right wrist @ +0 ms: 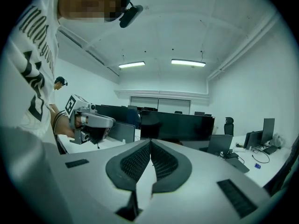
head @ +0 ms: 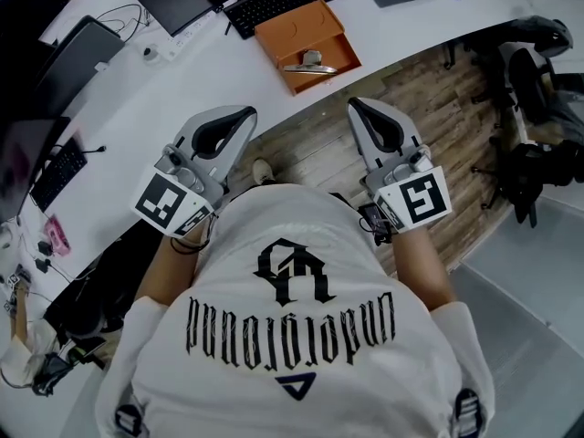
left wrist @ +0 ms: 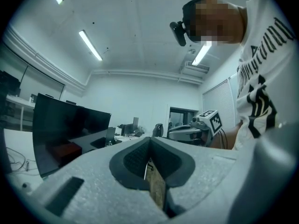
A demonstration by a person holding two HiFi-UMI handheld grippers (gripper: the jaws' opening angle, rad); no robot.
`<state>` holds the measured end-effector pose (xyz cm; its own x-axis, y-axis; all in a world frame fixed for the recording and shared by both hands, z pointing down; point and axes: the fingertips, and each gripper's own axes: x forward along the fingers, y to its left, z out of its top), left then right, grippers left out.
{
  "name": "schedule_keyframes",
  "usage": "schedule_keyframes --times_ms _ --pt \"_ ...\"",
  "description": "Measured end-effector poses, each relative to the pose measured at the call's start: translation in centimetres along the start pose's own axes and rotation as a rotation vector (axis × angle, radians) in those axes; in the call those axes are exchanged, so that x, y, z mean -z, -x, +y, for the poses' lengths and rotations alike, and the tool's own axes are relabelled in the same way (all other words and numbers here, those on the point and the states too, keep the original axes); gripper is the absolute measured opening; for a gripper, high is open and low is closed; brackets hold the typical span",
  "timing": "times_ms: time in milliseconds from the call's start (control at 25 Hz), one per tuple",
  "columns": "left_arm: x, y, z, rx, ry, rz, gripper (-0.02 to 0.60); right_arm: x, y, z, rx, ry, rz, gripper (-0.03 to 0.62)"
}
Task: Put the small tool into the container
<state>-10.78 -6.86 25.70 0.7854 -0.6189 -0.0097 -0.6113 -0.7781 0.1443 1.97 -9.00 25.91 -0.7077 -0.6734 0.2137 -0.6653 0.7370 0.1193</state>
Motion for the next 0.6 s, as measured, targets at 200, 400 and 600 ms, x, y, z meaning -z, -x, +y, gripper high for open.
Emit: schedule_keyframes --times_ms 200,400,600 --pt "0.7 -0.8 -2.4 -0.033 0.008 0.006 0.014 1.1 2.9 -0.1 -0.021 -0.028 -0.005 0.017" --pt "1.4 -1.9 -6.0 -0.060 0.014 0.005 0.014 2.7 6.7 -0.3 -0.046 -0.047 -0.002 0.015" --pt "2.2 -2.8 -10.8 -0.074 0.007 0.012 0.014 4.0 11.3 0.0 -0.073 -0.053 -0.014 0.015"
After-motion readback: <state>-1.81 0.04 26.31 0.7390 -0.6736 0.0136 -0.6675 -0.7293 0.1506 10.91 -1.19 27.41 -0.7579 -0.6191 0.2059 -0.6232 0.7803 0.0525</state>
